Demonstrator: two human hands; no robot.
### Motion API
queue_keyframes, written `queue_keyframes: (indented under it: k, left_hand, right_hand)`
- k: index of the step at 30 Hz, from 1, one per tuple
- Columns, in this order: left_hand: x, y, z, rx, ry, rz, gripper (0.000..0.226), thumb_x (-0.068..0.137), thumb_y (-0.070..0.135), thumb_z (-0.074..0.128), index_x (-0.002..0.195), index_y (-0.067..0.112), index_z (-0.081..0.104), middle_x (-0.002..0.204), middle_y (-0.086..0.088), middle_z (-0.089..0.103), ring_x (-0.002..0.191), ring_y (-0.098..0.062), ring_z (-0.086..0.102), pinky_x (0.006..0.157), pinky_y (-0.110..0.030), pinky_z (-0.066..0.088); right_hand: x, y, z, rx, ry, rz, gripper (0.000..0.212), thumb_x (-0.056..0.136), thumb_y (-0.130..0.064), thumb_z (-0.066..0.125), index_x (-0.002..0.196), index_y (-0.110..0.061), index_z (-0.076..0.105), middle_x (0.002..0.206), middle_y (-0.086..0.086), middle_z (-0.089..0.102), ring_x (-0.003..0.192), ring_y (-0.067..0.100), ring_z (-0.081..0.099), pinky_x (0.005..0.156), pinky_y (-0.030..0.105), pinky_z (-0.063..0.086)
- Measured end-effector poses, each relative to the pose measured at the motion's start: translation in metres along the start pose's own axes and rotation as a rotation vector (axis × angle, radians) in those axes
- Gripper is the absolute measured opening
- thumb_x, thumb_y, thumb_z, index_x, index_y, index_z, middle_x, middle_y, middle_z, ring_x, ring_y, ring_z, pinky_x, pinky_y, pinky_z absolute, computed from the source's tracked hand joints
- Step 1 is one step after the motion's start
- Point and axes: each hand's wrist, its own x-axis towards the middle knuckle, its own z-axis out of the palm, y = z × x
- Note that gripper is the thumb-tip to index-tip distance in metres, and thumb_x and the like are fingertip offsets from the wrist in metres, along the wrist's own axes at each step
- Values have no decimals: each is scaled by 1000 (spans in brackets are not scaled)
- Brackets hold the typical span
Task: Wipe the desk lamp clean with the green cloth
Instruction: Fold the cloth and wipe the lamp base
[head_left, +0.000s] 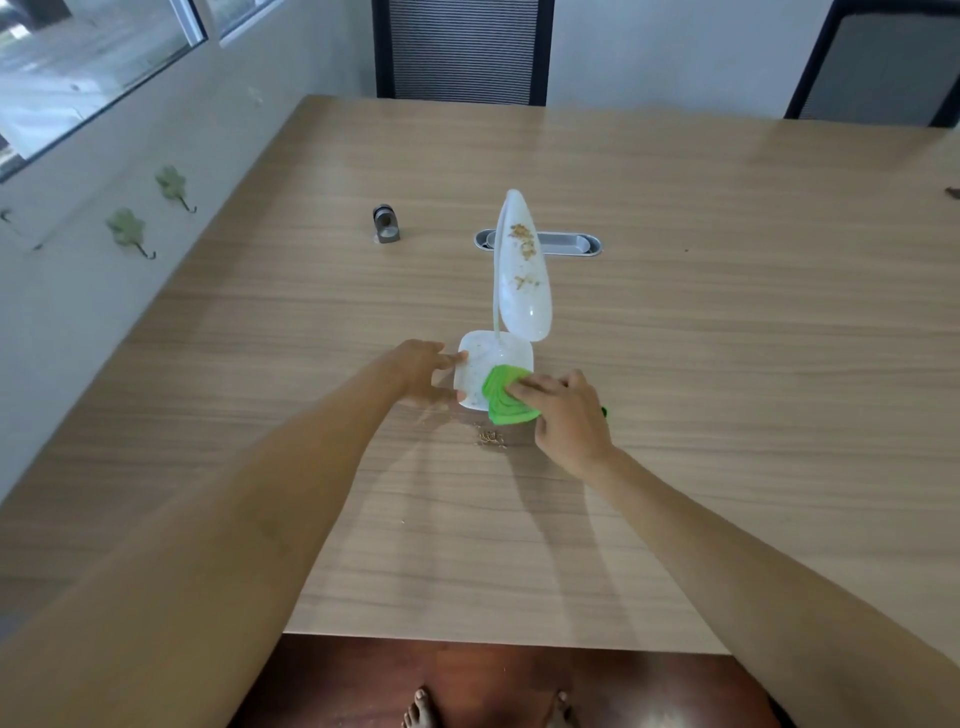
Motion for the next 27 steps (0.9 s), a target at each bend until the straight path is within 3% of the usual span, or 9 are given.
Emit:
queue_keyframes:
  k: [4,6,9,13,21,24,27]
  left_hand:
    - [2,0,-1,-5,-4,-12,76,86,57,52,149,34,17,160,-10,17,147,-27,13,121,-40,18]
    - [2,0,-1,-5,-8,-18,76,85,58,53,149,34,18,159,-10,18,147,-27,13,121,-41,19]
    - [3,0,0,7,-10,-26,76,85,59,53,149,36,18,159,-10,19,147,-28,14,120,-43,20]
    - [2,0,0,4,-12,-34,76,85,59,52,149,36,18,159,-11,19,147,-29,14,120,-44,20]
    - [6,-3,0,-18,-15,-65,79,80,63,55,147,42,18,161,-3,9,149,-23,4,120,-48,17]
    - [6,-5,3,-34,-7,-71,78,80,64,55,146,43,19,162,-3,9,149,-24,4,121,-47,17]
    - [5,-6,6,-78,24,-75,75,79,62,57,144,43,26,161,-5,12,149,-24,6,121,-45,19]
  right_hand:
    - [-29,2,1,-83,53,-190,62,60,-1,41,105,-30,71,108,-12,73,73,29,57,59,38,54]
    - [-22,6,-8,-84,75,-210,61,58,0,48,106,-29,71,110,-11,73,77,29,58,62,39,53]
    - [8,15,-20,-20,133,-18,60,63,5,54,112,-26,69,115,-5,71,86,34,55,75,41,54]
    - [23,15,-18,14,-9,61,58,74,4,52,123,-26,63,127,-4,65,98,34,50,87,40,48]
    - [-22,0,-11,-91,6,-104,58,63,2,61,112,-27,68,114,-7,71,80,32,56,68,38,49]
    - [4,-15,-23,-96,65,-73,56,70,2,59,119,-25,64,121,-6,68,91,33,54,77,39,47]
    - [39,-31,-24,-137,-43,-28,52,82,-2,52,130,-24,55,135,-7,57,117,33,46,91,41,39]
